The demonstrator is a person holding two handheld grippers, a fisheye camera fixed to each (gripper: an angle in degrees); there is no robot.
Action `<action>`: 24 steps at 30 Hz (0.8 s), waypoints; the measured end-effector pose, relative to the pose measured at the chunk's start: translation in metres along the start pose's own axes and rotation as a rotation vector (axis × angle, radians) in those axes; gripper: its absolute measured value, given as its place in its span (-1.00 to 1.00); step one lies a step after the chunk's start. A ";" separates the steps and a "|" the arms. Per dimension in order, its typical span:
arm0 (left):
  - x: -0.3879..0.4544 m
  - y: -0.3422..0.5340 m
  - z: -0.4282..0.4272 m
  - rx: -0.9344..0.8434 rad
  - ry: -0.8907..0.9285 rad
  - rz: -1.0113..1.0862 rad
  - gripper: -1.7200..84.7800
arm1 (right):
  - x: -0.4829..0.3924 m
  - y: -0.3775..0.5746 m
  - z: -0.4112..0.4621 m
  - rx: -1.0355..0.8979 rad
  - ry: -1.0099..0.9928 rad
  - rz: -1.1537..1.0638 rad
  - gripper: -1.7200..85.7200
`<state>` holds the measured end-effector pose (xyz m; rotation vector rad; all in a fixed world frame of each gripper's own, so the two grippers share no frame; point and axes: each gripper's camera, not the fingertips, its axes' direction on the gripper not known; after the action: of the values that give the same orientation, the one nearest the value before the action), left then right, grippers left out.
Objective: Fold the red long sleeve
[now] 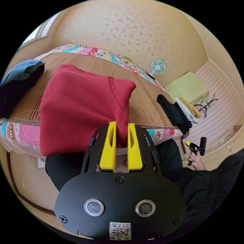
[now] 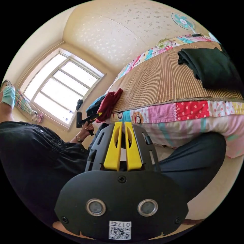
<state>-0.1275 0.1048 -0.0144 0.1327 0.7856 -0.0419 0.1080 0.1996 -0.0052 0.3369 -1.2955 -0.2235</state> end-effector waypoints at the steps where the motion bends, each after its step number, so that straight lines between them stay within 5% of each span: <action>1: 0.002 0.009 -0.010 -0.013 0.009 0.015 -0.79 | 0.000 -0.008 0.013 -0.024 -0.008 -0.009 -0.81; 7: 0.021 0.025 -0.051 -0.074 -0.045 0.082 -0.78 | -0.016 -0.092 0.151 -0.143 -0.225 -0.158 -0.64; 12: 0.016 0.029 -0.101 0.050 -0.057 -0.065 -0.79 | -0.026 -0.098 0.226 -0.106 -0.604 -0.118 -0.84; 20: 0.044 -0.017 -0.155 0.072 0.038 -0.077 -0.60 | -0.155 -0.036 0.222 -0.229 -0.563 -0.513 -0.89; 24: 0.045 -0.034 -0.095 -0.202 -0.244 -0.120 -0.69 | -0.166 -0.003 0.234 -0.283 -0.517 -0.528 -0.90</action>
<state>-0.1654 0.0842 -0.1169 -0.1101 0.5491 -0.0906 -0.1611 0.2264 -0.1010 0.3873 -1.6350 -0.9833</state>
